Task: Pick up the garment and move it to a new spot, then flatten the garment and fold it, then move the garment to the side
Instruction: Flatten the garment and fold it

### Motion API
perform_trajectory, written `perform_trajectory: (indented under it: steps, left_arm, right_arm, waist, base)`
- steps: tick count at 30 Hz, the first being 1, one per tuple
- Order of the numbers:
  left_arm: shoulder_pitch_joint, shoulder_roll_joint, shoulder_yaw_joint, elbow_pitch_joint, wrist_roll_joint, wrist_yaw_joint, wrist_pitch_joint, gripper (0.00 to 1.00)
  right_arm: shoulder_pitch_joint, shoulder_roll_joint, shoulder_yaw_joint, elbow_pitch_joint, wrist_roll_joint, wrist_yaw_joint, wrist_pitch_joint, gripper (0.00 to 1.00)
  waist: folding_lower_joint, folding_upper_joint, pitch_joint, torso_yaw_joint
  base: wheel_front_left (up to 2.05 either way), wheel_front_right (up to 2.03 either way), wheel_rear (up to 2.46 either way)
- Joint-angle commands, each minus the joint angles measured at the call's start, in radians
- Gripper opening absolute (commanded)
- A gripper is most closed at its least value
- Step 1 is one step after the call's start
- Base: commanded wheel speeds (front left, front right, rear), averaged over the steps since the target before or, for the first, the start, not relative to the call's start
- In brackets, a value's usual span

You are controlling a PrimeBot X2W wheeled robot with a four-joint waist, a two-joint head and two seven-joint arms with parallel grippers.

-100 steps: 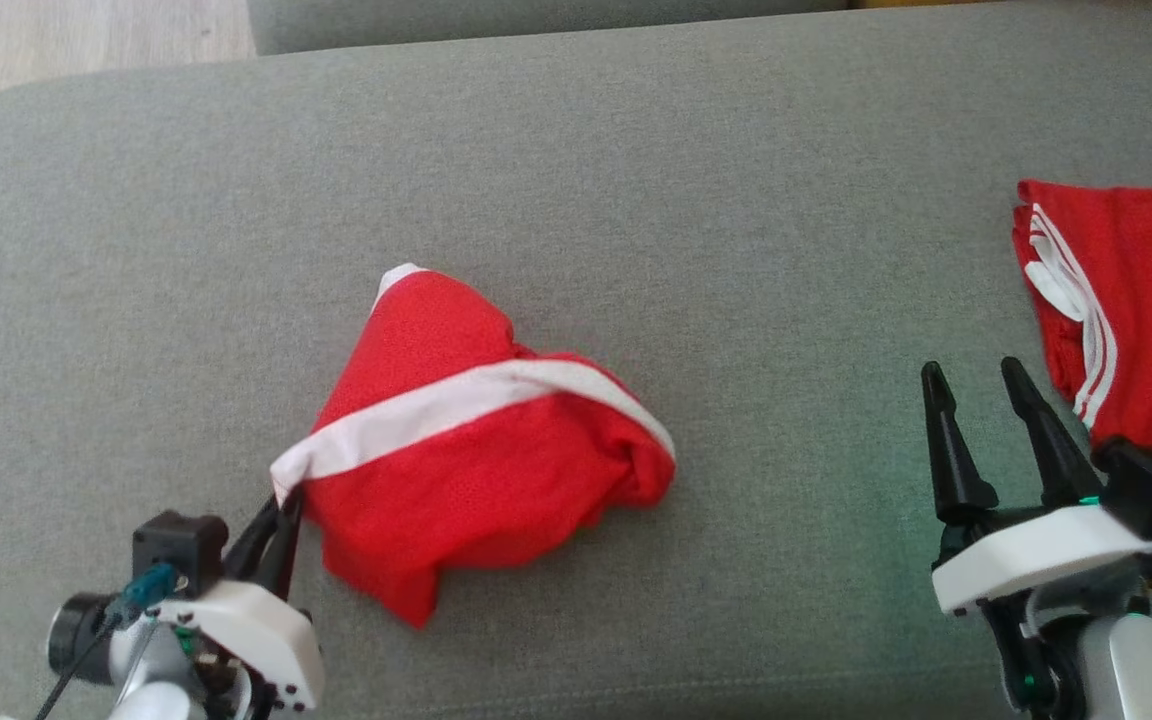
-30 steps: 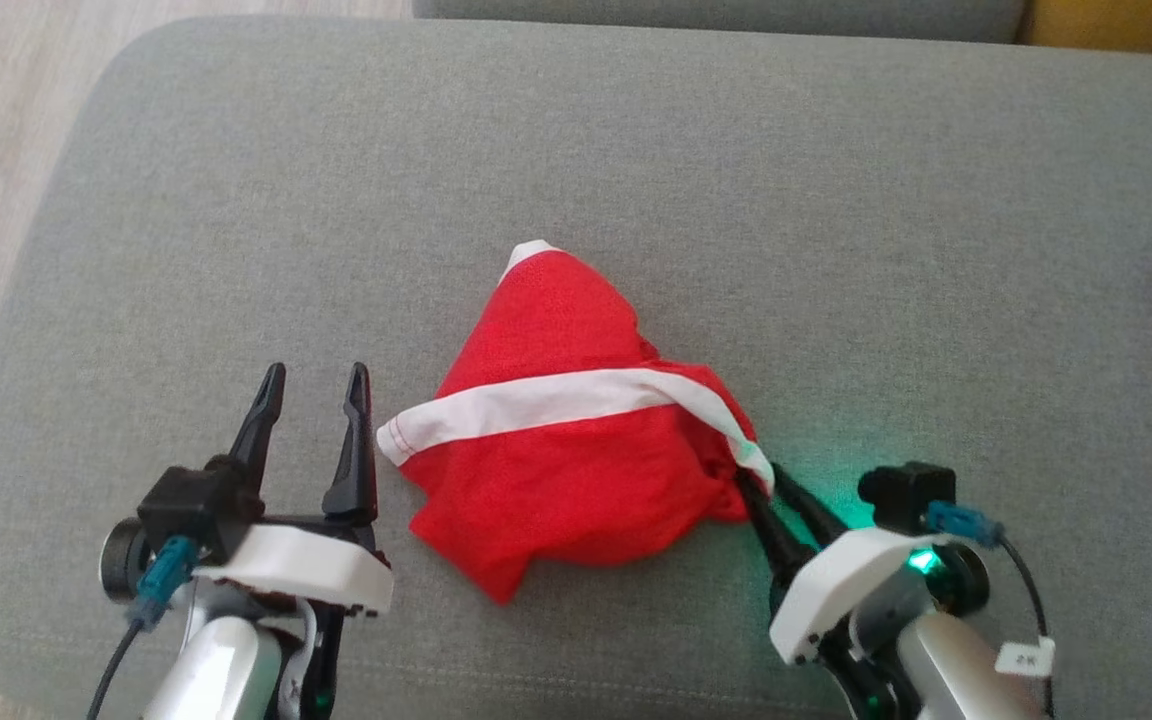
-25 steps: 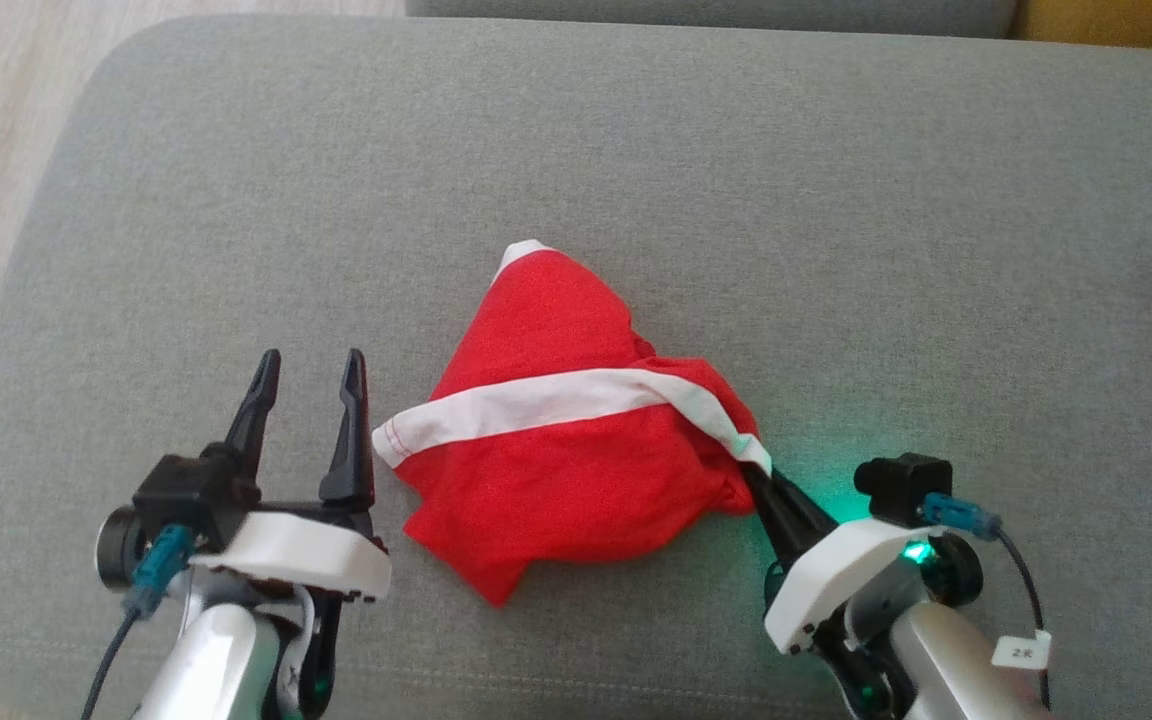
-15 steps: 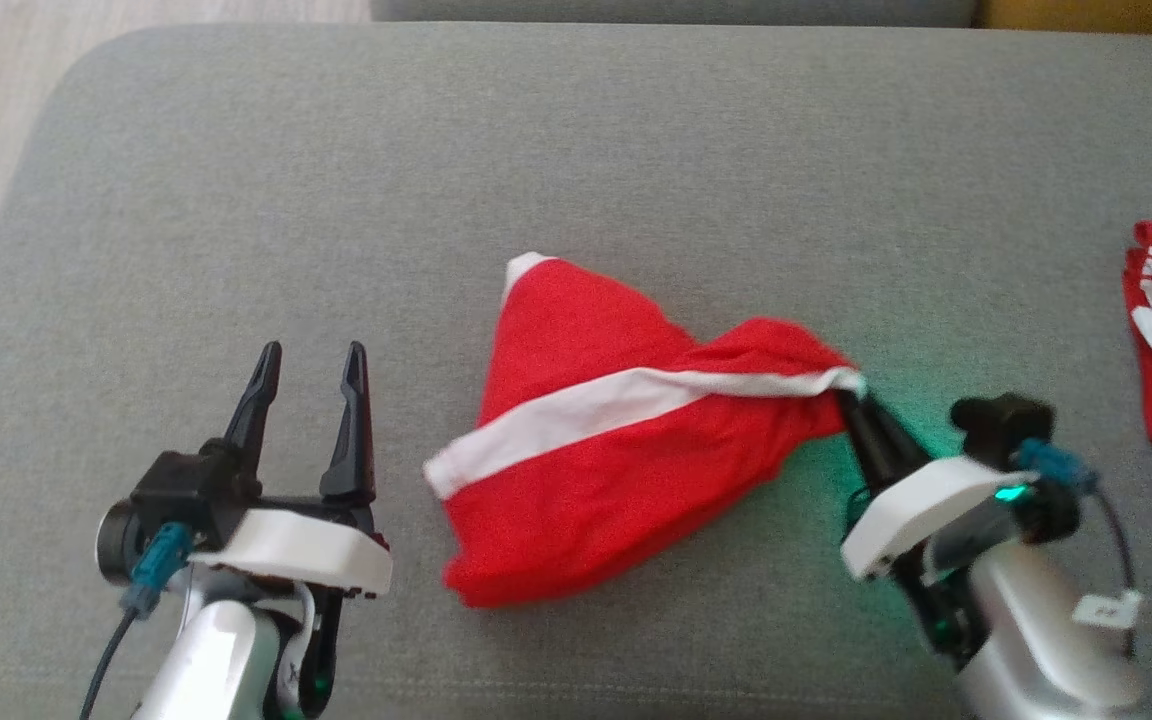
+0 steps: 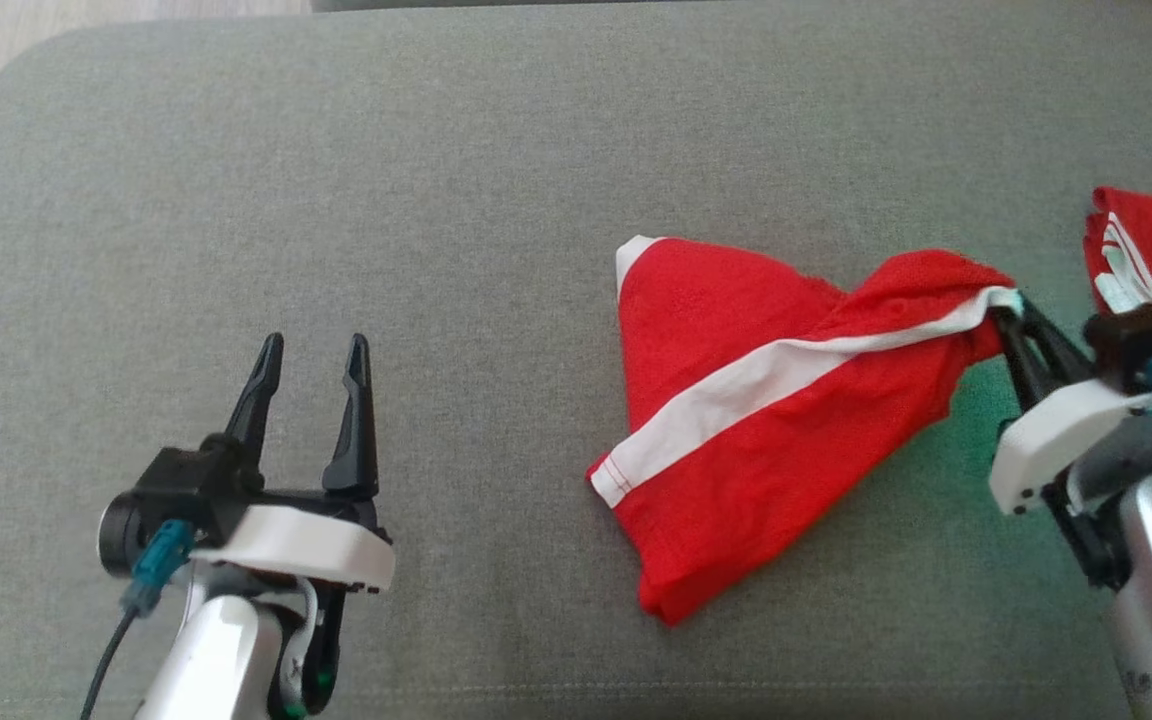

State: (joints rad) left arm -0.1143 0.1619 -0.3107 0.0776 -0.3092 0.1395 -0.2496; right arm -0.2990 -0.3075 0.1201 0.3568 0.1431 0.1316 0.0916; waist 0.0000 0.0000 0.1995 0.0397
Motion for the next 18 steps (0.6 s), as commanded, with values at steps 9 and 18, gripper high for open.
perform_trajectory:
  steps: [9, 18]
  left_arm:
    - [-0.057, -0.004, 0.045, -0.012, 0.020, -0.022, -0.012, 1.00]
    - [-0.027, 0.002, 0.059, -0.001, 0.029, -0.027, -0.012, 1.00]
  right_arm:
    - [-0.040, 0.024, 0.051, 0.100, -0.012, -0.001, -0.008, 1.00]
    - [0.033, 0.084, 0.016, 0.008, 0.009, -0.001, -0.062, 1.00]
  waist:
    - [0.0000, 0.0000, 0.007, -0.013]
    - [0.0000, 0.0000, -0.025, -0.033]
  base:
    - [0.00, 0.00, 0.00]
    - [0.00, 0.00, 0.00]
